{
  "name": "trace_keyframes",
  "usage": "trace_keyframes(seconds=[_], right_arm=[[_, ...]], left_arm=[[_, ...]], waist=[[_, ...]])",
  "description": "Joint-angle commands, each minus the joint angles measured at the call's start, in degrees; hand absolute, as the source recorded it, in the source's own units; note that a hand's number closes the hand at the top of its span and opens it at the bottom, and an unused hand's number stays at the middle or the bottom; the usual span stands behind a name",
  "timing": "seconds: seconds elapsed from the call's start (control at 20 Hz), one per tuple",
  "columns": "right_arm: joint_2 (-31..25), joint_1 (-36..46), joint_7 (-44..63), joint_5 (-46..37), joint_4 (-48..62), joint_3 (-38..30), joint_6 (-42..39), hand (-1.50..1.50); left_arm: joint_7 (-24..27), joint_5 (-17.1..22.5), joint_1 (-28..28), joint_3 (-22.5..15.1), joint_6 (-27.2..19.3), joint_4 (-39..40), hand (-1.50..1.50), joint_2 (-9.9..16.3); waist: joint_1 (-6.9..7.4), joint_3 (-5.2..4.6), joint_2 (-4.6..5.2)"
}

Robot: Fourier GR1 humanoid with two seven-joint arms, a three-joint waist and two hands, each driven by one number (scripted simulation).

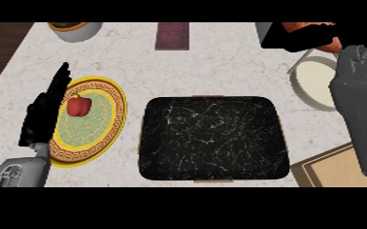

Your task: Pick the sweet potato from the tray and place it in the tiered basket

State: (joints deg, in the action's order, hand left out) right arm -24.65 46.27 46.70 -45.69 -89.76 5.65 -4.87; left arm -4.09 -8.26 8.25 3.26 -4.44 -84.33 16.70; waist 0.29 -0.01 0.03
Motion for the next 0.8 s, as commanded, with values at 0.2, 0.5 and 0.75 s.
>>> trace_keyframes(seconds=[0.2, 0.5, 0.75], right_arm=[[-7.2, -0.6, -5.2, -9.9, 10.0, 1.6, -0.4, 1.5], [-13.6, 0.0, -15.3, -10.2, 19.7, -4.6, 1.5, 1.5], [-13.8, 2.2, -23.2, -9.5, 27.6, -6.5, 1.5, 1.5]], left_arm=[[2.6, -0.6, -0.2, 0.6, -0.6, 1.6, 0.0, -1.0], [-0.9, -2.2, -2.7, -1.6, -0.2, -3.4, 0.0, -2.0], [-2.2, -1.3, 1.3, 0.2, 1.2, -0.9, 0.0, -1.4]], waist=[[0.11, -0.03, 0.13], [0.32, 0.02, 0.04], [0.38, 0.01, 0.11]])
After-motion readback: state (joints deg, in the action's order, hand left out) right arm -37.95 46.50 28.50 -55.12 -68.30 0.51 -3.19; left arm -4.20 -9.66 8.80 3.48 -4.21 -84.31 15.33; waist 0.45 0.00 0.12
